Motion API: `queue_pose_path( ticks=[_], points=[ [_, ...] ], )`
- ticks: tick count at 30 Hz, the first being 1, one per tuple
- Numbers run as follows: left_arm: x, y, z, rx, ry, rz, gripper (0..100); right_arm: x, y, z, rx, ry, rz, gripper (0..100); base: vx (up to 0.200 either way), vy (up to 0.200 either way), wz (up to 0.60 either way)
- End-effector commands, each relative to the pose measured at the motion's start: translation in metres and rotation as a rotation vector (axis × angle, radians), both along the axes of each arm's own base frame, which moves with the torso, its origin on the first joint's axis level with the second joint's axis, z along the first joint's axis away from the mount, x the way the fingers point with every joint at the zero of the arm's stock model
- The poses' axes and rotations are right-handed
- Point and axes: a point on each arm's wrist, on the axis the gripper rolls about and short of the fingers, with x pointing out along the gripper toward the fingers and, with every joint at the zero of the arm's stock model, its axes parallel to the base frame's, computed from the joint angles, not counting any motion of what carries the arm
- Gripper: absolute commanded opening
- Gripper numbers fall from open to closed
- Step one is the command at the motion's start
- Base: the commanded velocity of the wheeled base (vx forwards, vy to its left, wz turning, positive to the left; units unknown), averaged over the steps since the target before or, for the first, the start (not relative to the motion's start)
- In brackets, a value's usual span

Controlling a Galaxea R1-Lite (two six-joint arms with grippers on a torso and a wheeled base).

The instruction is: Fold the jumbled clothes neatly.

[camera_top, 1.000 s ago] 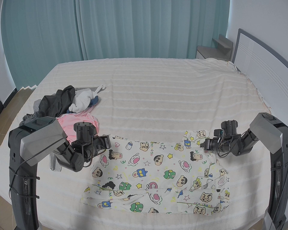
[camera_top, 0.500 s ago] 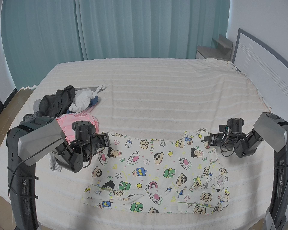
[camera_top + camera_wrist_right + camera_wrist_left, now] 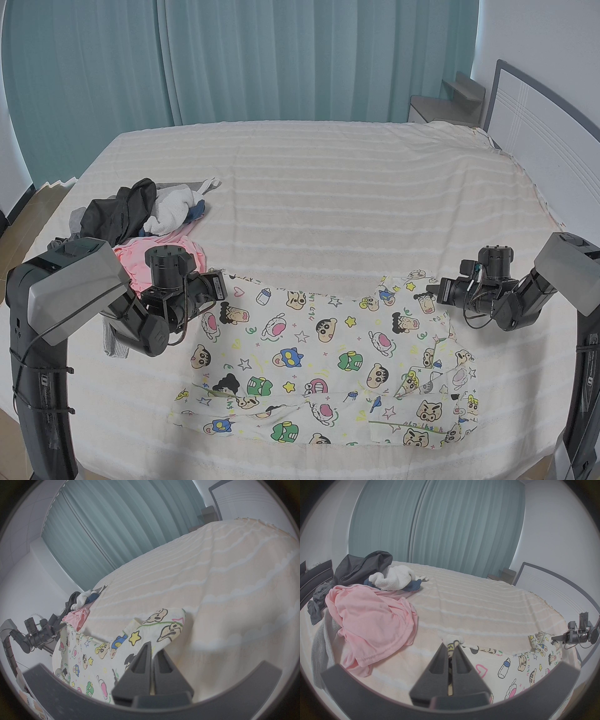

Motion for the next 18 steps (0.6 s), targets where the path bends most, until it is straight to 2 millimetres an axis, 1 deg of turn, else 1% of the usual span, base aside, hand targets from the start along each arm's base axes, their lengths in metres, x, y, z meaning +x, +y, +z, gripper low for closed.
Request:
queue_pose_path(
  ticks=[1,3,6,10,11,12,15,18],
  points=[
    [-0.006,0.001,0.005,0.005,0.001,-0.004,0,-0.005,0.001,-0.002,0.007,0.017,0.017,0,0.000,0.000,0.00],
    [-0.006,0.001,0.005,0.006,0.001,-0.006,0,-0.006,0.001,-0.002,0.008,0.015,0.020,0,0.000,0.000,0.00],
    [-0.011,0.002,0.011,0.006,-0.002,-0.013,0,-0.008,-0.003,0.007,0.020,0.000,0.034,0,0.000,0.000,0.00],
    [-0.017,0.004,0.012,0.008,0.007,-0.019,0,-0.017,-0.006,0.014,0.037,0.006,0.059,0,0.000,0.000,0.00],
    [-0.020,0.004,0.012,0.015,0.012,-0.025,0,-0.024,-0.007,0.018,0.047,0.011,0.076,0,0.000,0.000,0.00],
    [-0.021,0.004,0.012,0.019,0.013,-0.025,0,-0.025,-0.007,0.018,0.049,0.014,0.078,0,0.000,0.000,0.00],
    [-0.030,0.006,0.015,0.035,0.015,-0.049,0,-0.036,-0.014,0.022,0.065,0.024,0.099,0,0.000,0.000,0.00],
    [-0.039,0.007,0.017,0.023,0.016,-0.092,0,-0.042,-0.017,0.025,0.077,0.028,0.111,0,0.000,0.000,0.00]
  ],
)
